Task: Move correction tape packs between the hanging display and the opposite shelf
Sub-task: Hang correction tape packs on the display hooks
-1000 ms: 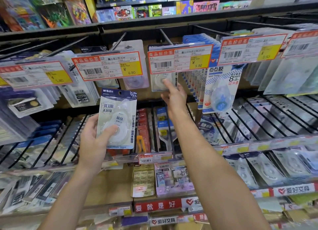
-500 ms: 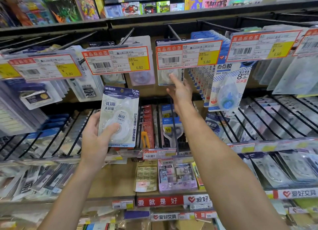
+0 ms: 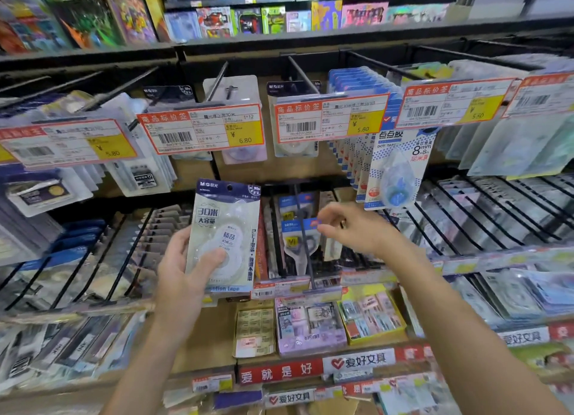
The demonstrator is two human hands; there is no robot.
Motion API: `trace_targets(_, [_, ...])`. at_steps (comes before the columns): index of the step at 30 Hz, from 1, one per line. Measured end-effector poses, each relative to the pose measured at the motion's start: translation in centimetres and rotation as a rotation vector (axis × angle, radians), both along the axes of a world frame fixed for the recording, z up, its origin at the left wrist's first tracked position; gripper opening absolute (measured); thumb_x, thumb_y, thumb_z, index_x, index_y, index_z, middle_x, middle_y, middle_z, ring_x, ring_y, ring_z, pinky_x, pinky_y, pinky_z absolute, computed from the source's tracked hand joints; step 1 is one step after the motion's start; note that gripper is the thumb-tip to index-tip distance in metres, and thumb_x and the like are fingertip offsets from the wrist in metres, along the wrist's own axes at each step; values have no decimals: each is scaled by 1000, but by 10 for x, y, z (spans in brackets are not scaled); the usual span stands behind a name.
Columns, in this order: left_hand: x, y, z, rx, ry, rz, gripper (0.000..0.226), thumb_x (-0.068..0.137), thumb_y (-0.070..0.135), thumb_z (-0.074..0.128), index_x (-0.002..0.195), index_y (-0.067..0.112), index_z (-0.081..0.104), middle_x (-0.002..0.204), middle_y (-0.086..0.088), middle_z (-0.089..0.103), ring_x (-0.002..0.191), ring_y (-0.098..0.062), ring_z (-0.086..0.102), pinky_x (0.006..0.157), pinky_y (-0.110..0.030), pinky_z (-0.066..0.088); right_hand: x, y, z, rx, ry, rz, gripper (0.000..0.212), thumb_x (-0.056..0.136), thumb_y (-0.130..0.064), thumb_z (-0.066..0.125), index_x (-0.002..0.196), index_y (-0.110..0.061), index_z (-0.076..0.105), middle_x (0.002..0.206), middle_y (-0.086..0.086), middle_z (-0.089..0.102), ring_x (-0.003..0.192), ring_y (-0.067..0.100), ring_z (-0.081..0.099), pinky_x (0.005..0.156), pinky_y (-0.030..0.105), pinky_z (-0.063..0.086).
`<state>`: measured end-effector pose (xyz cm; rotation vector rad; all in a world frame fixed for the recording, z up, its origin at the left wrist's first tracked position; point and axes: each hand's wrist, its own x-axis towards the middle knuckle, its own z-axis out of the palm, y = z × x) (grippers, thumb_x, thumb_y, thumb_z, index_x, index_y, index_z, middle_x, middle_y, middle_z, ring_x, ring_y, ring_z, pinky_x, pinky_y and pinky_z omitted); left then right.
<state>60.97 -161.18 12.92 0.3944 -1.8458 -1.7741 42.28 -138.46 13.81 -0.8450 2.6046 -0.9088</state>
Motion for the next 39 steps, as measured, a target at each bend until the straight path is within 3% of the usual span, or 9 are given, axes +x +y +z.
trace_targets(5, [-5,12,-5,15,-2,-61,44,75,23,70,118,24,59,106,3,75,94,-18,74,69,-31,61,7,57,-15,96,326,-123,22,93,-27,69,110,-12,71,108,7,70,103,27,62,84,38,51])
trace_targets(8, [-8,17,-9,23,-6,-90,51,73,27,73,121,18,59,108,2,75,95,-20,74,70,-30,61,6,81,-26,164,394,-263,36,91,-24,72,124,-10,67,122,11,64,117,32,56,93,39,47])
trace_targets(11, [-9,23,-8,30,20,-93,65,64,43,77,121,20,58,109,0,75,96,-20,74,71,-31,60,7,89,-34,160,344,-355,53,94,-35,66,140,-14,52,139,7,53,130,28,49,102,37,42])
trace_targets(14, [-13,28,-2,33,31,-100,60,67,38,76,122,22,58,108,6,75,95,-15,74,68,-26,60,8,86,-36,235,287,-364,58,98,-45,57,148,-20,41,148,2,48,131,23,50,96,35,45])
trace_targets(19, [-22,34,8,51,44,-118,54,74,23,69,126,17,56,106,6,75,94,-13,74,67,-22,58,9,81,-34,358,299,-358,53,100,-46,52,144,-16,47,148,2,47,122,25,56,86,36,47])
trace_targets(24, [-30,45,14,41,55,-128,50,75,21,70,123,16,57,108,0,74,93,-13,73,66,-22,57,8,80,-39,373,323,-366,52,101,-43,51,143,-13,49,149,3,46,125,26,55,92,37,47])
trace_targets(28, [-36,52,24,7,79,-134,35,90,1,68,118,18,56,99,9,74,89,-6,72,65,-19,55,8,78,-39,373,321,-370,50,100,-43,51,142,-15,48,145,2,48,121,28,58,89,40,50])
trace_targets(33, [-43,53,31,-23,107,-91,36,82,15,73,112,29,57,104,9,74,96,-10,72,71,-24,58,9,77,-40,391,317,-366,49,102,-43,46,142,-14,46,147,3,45,120,30,58,88,41,48])
trace_targets(39, [-53,54,39,-18,121,-122,38,91,6,70,119,27,56,111,4,73,99,-13,73,76,-26,59,12,79,-42,370,309,-365,50,104,-42,43,146,-15,42,151,3,42,122,29,57,87,39,46])
